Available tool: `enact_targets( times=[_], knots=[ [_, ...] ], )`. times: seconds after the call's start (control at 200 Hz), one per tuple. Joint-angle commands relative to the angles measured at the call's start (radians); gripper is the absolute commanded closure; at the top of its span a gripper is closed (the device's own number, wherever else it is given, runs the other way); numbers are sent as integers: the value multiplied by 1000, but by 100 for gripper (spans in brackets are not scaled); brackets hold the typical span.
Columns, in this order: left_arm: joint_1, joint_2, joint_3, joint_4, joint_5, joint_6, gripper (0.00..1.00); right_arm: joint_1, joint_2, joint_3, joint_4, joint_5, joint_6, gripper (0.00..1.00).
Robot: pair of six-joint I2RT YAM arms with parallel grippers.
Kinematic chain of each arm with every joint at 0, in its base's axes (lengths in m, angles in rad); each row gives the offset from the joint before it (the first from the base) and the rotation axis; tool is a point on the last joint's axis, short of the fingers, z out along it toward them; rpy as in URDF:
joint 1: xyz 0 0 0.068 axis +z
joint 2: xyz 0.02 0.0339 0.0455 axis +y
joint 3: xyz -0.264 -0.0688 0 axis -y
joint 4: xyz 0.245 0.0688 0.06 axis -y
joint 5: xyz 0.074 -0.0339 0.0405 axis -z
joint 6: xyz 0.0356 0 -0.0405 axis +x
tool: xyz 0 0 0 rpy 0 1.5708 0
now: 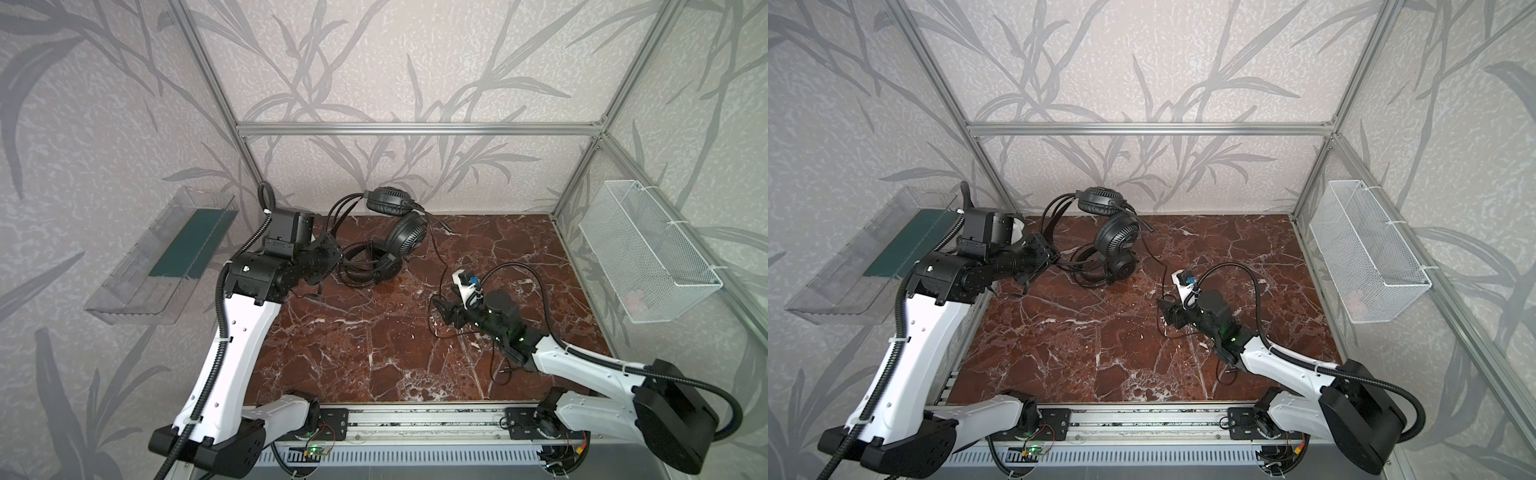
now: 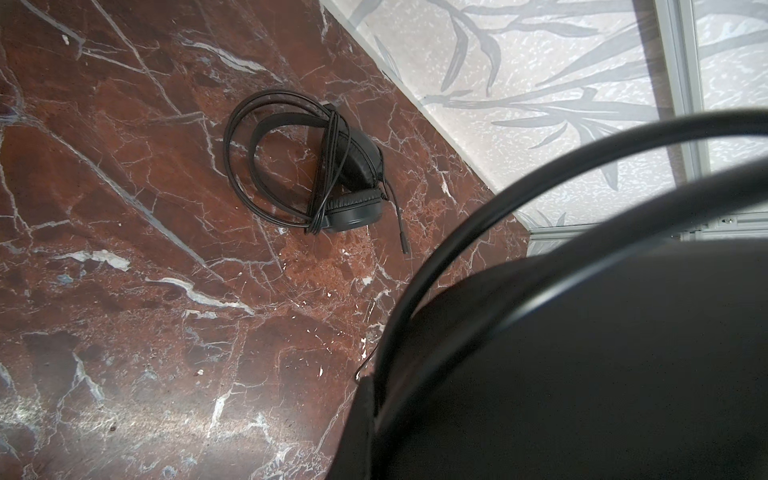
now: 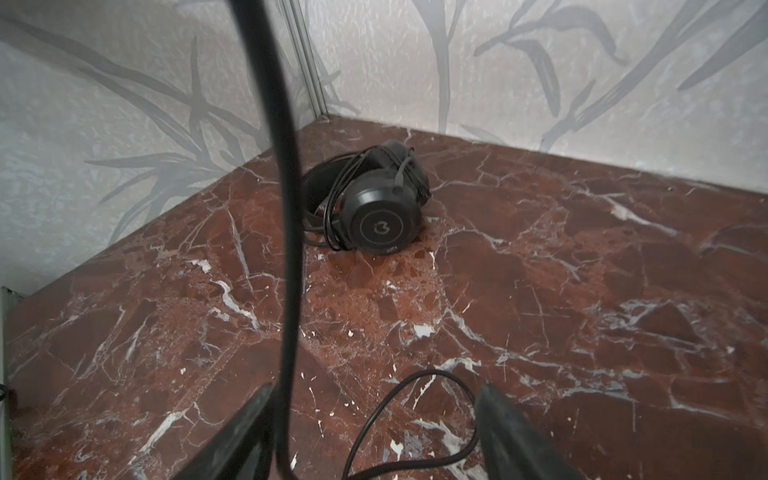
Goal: Wrap the headphones
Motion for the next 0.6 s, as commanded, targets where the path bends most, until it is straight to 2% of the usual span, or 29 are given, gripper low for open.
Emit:
enact_targets(
  times=[0.0, 0.06, 0.185, 0.3, 0.515, 0.555, 0.595],
  knots=[
    [7, -12, 50, 34, 42, -47, 100, -4, 69, 36, 131, 61, 11, 32],
    [7, -16, 50, 32, 37, -51, 100, -6, 108, 49, 138, 63, -4, 41],
    [12, -23, 53, 31, 26, -55, 100, -4, 157, 61, 143, 55, 5, 69],
    [16, -25, 44, 34, 3, -56, 100, -4, 170, 46, 159, 72, 13, 85],
    [36, -21, -6, 67, -6, -82, 100, 23, 142, 19, 105, 61, 28, 94],
    [39, -19, -9, 71, -7, -84, 100, 28, 133, 15, 83, 49, 30, 93],
    [43, -16, -10, 72, -6, -85, 100, 28, 125, 22, 51, 43, 46, 86]
  ],
)
